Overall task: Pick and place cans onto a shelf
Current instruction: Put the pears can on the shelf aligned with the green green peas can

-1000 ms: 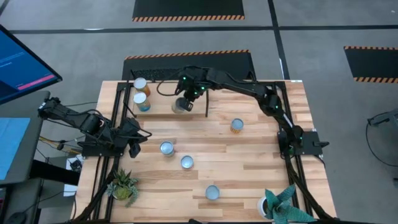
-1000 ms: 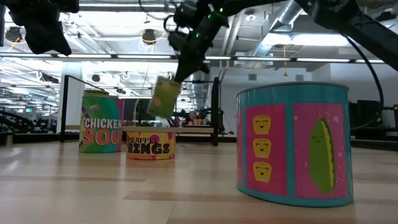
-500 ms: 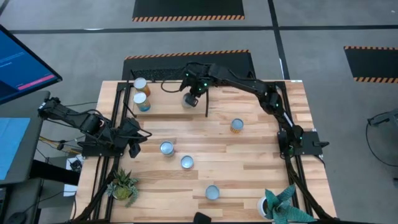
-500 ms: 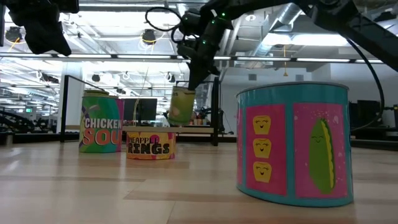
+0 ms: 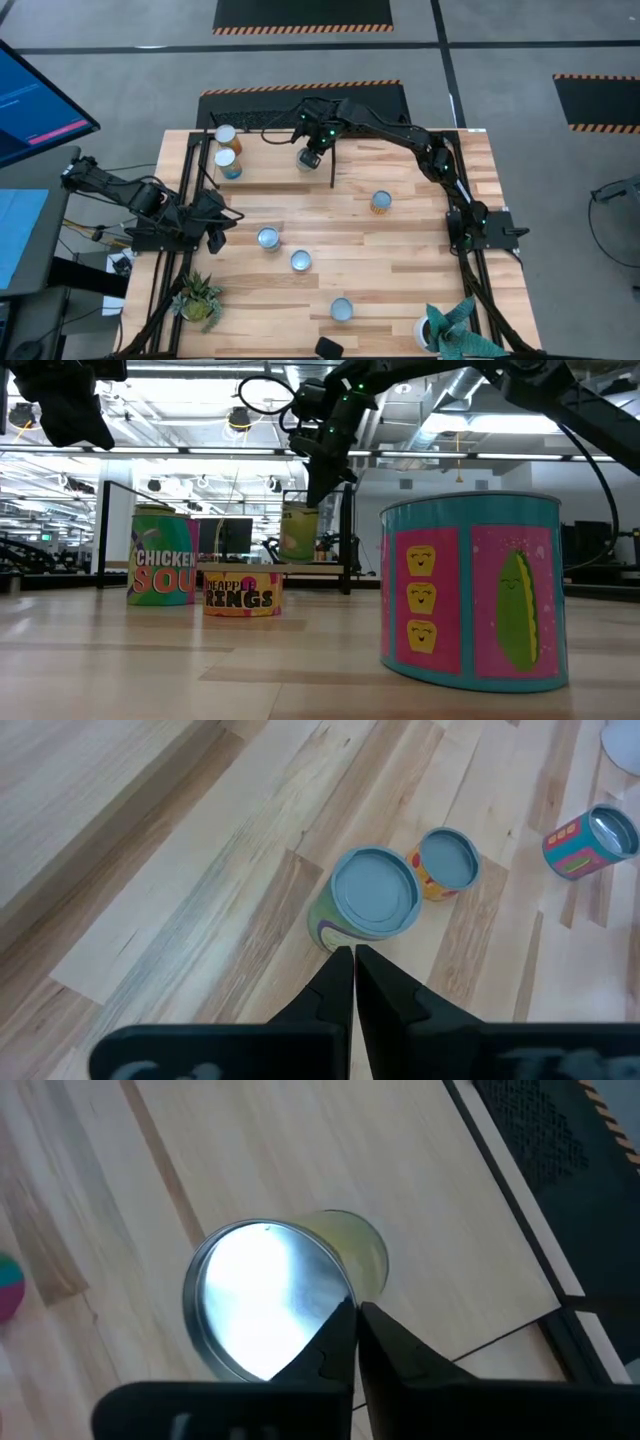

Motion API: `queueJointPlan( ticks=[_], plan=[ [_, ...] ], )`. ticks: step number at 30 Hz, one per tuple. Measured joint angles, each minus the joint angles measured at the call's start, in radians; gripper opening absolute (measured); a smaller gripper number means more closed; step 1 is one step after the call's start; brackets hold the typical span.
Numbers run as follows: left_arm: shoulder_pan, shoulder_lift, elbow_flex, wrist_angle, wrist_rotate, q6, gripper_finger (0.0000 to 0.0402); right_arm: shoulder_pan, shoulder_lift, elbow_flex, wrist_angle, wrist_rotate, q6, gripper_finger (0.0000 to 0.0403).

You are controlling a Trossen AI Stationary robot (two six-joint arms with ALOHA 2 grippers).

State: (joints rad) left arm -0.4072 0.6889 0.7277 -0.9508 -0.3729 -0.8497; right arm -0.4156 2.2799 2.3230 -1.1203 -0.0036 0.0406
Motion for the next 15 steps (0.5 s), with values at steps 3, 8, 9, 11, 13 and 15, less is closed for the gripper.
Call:
queueJointPlan(
  ticks=[3,8,9,11,13,15],
  plan=[
    [0.0,0.0,0.0,0.0,0.0,0.0,0.0001,0.0,0.0,0.0,-0.01,0.0,-0.012,0.0038],
    [0.0,0.0,0.0,0.0,0.0,-0.001,0.0001,0.003,0.0,0.0,-0.012,0.0,-0.022,0.0058],
    [0.0,0.0,0.0,0.0,0.0,-0.001,0.0001,0.003,0.0,0.0,-0.009,0.0,-0.024,0.0063],
    [0.0,0.0,0.0,0.0,0.0,-0.001,0.0001,0.003,0.0,0.0,-0.004,0.0,-0.029,0.0074],
    [0.0,0.0,0.0,0.0,0.0,-0.001,0.0001,0.003,0.0,0.0,0.007,0.0,-0.038,0.0087],
    [0.0,0.0,0.0,0.0,0.0,-0.001,0.0001,0.003,0.0,0.0,0.026,0.003,-0.038,0.0101]
  ],
)
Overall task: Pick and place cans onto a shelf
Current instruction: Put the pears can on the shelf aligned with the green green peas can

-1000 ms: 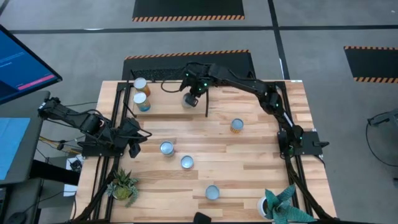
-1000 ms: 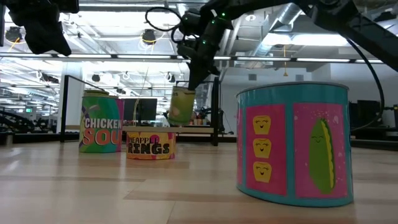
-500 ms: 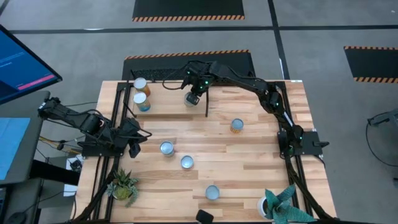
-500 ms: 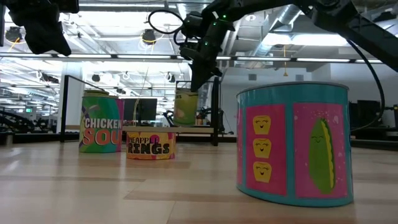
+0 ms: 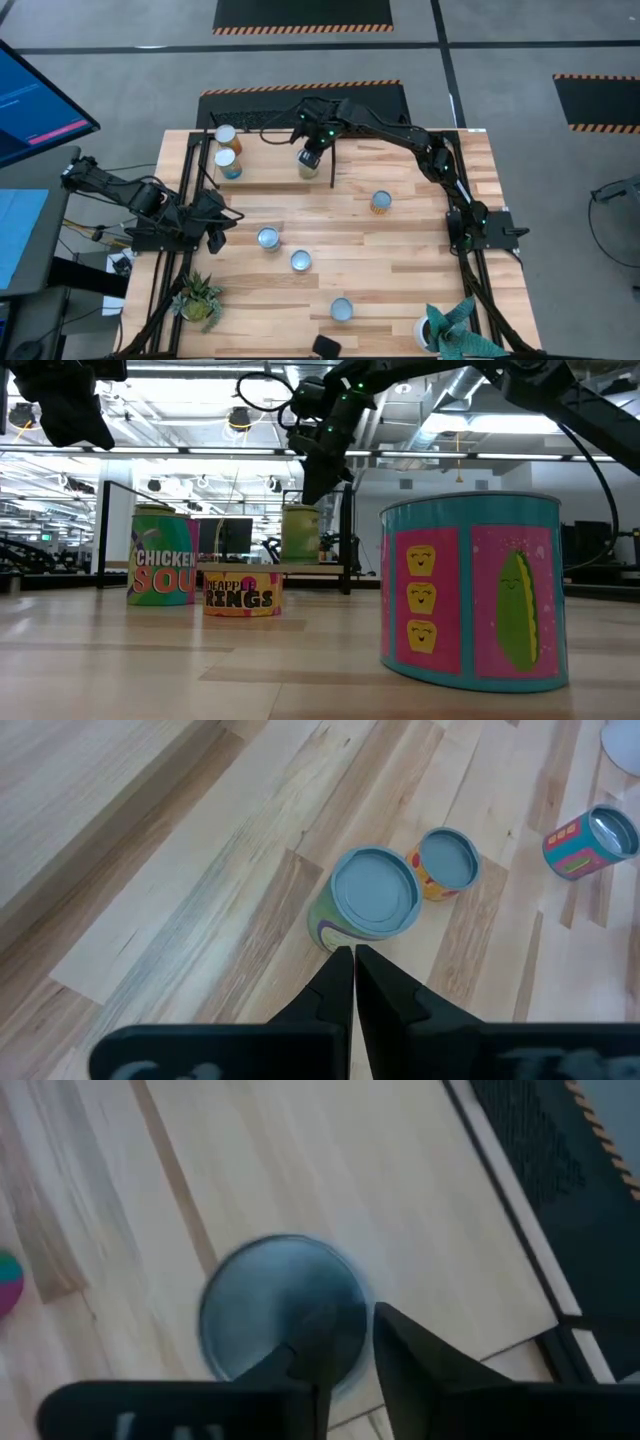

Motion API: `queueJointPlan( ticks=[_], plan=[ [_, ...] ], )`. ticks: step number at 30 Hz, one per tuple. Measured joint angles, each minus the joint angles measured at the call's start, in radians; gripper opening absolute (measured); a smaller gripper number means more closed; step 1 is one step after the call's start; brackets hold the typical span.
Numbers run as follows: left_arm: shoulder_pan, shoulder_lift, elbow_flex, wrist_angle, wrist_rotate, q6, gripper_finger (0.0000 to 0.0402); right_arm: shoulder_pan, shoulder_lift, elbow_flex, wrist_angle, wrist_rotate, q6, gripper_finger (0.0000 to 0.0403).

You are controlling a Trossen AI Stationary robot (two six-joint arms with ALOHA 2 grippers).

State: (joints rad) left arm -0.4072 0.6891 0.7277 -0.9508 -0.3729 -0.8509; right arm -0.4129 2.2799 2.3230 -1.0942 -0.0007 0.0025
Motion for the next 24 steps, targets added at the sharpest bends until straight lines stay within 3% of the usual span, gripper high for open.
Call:
queueJointPlan(
  ticks=[4,10,13,16,19,22,24],
  plan=[
    [0.0,0.0,0.0,0.0,0.0,0.0,0.0001,0.002,-0.001,0.009,0.047,-0.001,0.019,0.0126],
    [0.0,0.0,0.0,0.011,-0.005,-0.001,0.0001,0.052,-0.07,0.028,-0.017,0.001,-0.09,0.014],
    [0.006,0.0,0.0,0.108,-0.091,0.029,0.0001,0.098,-0.129,0.028,-0.09,0.001,-0.114,0.0137],
    [0.034,0.016,0.0,0.321,-0.251,0.176,0.0001,0.159,-0.208,0.028,-0.176,0.002,-0.094,0.0129],
    [0.091,0.053,0.0,0.598,-0.335,0.429,0.0001,0.228,-0.292,0.028,-0.28,0.001,-0.033,0.0121],
    [0.188,0.117,0.001,0.854,-0.328,0.679,0.0001,0.295,-0.359,0.028,-0.39,0.004,0.029,0.0115],
    [0.268,0.164,0.003,0.957,-0.26,0.794,0.0001,0.337,-0.397,0.028,-0.446,0.046,0.088,0.0112]
  ],
)
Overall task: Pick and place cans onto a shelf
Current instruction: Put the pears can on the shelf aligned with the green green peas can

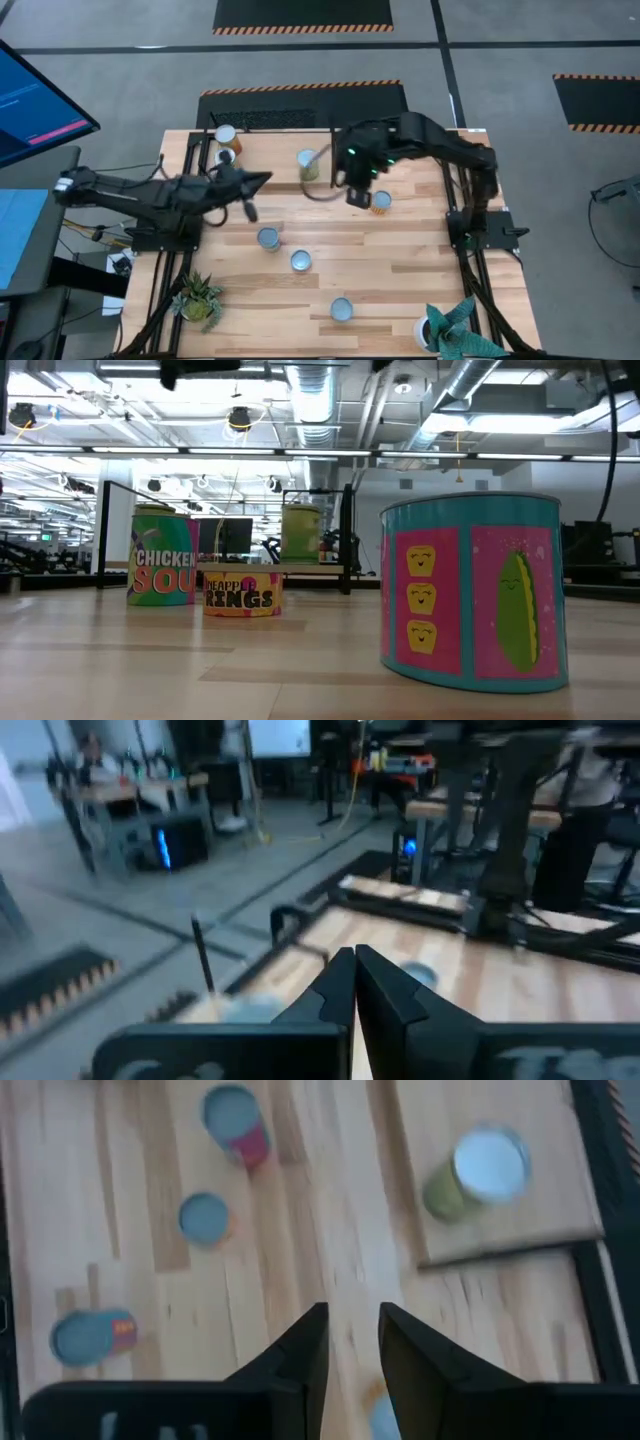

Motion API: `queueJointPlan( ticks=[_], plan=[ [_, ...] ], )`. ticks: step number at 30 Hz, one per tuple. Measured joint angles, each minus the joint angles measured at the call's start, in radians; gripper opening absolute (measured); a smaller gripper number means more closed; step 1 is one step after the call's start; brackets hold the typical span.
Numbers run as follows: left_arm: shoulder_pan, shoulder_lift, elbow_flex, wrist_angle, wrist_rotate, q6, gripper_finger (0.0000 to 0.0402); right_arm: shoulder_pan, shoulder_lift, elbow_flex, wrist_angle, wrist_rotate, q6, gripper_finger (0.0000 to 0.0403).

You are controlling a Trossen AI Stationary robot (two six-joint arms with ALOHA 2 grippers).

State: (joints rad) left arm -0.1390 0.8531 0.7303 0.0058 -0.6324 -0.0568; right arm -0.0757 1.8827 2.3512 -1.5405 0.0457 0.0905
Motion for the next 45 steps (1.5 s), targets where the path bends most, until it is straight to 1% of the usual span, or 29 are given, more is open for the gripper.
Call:
queueJointPlan(
  ticks=[1,3,7,9,12,17,19,21,26,29,32,37,42,45],
  plan=[
    [0.043,0.024,0.009,0.02,0.048,0.039,0.0001,0.021,-0.018,0.0,-0.029,0.034,0.034,0.011],
    [0.129,0.076,0.041,0.026,0.16,0.063,0.0001,0.062,-0.045,0.0,-0.031,0.103,0.113,0.0107],
    [0.274,0.197,0.137,0.009,0.416,0.061,0.0001,0.138,-0.107,0.001,-0.031,0.161,0.251,0.0106],
    [0.325,0.265,0.198,-0.049,0.499,0.084,0.0001,0.179,-0.138,0.0,-0.032,0.219,0.327,0.0106],
    [0.382,0.368,0.309,-0.177,0.558,0.12,0.0001,0.253,-0.172,0.0,-0.032,0.312,0.418,0.0106],
    [0.429,0.543,0.505,-0.417,0.572,0.19,0.0001,0.377,-0.204,0.0,-0.031,0.457,0.498,0.0106],
    [0.435,0.61,0.592,-0.493,0.573,0.224,0.0001,0.416,-0.205,0.0,-0.031,0.525,0.519,0.0106],
    [0.441,0.677,0.675,-0.579,0.572,0.265,0.0001,0.449,-0.202,-0.001,-0.031,0.568,0.531,0.0106],
    [0.447,0.847,0.87,-0.739,0.572,0.353,0.0001,0.497,-0.191,-0.001,-0.03,0.608,0.563,0.0106],
    [0.456,0.927,0.948,-0.807,0.567,0.387,0.0001,0.512,-0.193,-0.001,-0.031,0.61,0.565,0.0106],
    [0.474,0.992,0.981,-0.821,0.573,0.408,0.0001,0.519,-0.193,-0.001,-0.031,0.611,0.565,0.0106],
    [0.507,1.049,0.984,-0.85,0.568,0.421,0.0001,0.521,-0.193,-0.001,-0.031,0.61,0.564,0.0106],
    [0.52,1.064,0.984,-0.847,0.57,0.457,0.0001,0.521,-0.193,-0.001,-0.031,0.611,0.541,0.0106],
    [0.527,1.064,0.985,-0.869,0.546,0.465,0.0001,0.521,-0.193,-0.001,-0.031,0.611,0.537,0.0106]
  ],
)
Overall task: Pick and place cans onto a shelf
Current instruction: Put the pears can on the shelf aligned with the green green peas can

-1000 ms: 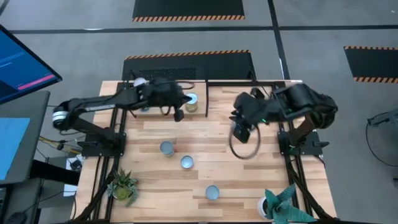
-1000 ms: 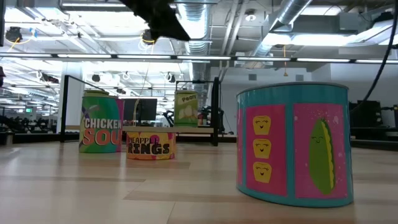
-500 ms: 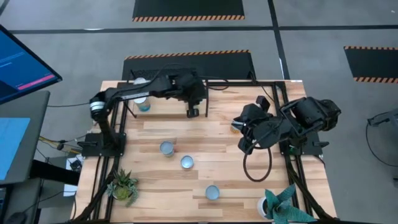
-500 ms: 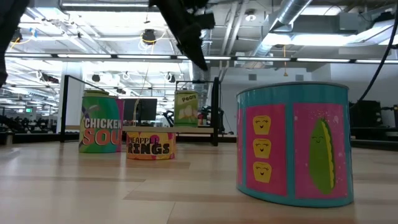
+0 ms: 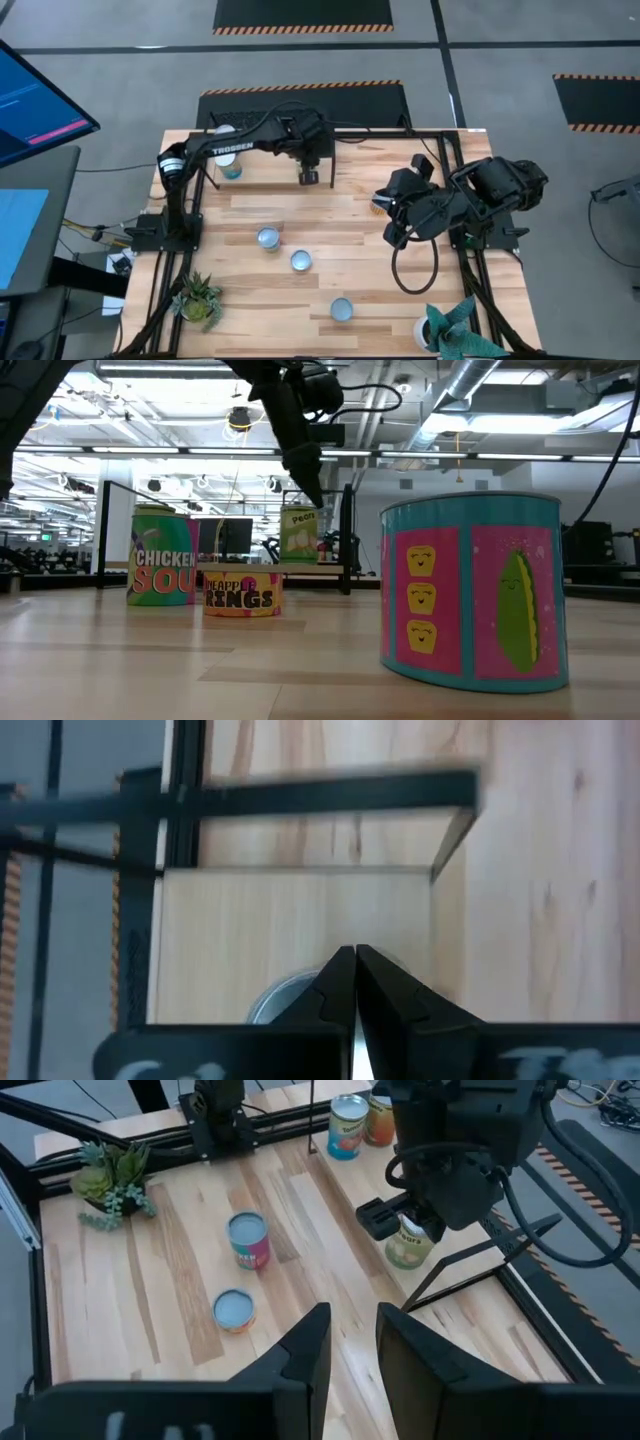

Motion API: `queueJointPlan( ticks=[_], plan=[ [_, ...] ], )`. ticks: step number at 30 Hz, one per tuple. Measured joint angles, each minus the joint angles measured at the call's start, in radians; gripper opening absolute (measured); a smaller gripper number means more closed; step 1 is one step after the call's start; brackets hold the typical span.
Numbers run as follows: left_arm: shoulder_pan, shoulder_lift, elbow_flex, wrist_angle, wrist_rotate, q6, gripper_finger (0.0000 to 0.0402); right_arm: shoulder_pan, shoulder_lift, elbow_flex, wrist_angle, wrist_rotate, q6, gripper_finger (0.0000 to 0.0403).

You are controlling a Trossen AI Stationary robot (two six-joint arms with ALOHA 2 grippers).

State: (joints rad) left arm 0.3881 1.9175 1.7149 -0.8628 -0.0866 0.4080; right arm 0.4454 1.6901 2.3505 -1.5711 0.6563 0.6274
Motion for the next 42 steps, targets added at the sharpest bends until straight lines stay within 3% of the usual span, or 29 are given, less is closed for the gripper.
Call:
queueJointPlan(
  ticks=[8,22,33,42],
  plan=[
    [0.041,0.0,0.0,-0.166,-0.056,-0.006,0.0001,0.0,0.0,0.0,0.0,0.0,-0.007,0.0106],
    [0.144,-0.001,0.0,-0.425,-0.059,-0.063,0.0001,0.0,0.0,0.0,0.0,-0.001,-0.007,0.0106],
    [0.229,-0.002,0.0,-0.438,-0.118,-0.065,0.0001,0.0,0.0,0.0,0.0,-0.001,-0.007,0.0106],
    [0.201,-0.039,-0.001,-0.537,0.019,-0.116,0.0001,0.0,0.0,0.0,0.0,-0.001,-0.007,0.0106]
  ],
)
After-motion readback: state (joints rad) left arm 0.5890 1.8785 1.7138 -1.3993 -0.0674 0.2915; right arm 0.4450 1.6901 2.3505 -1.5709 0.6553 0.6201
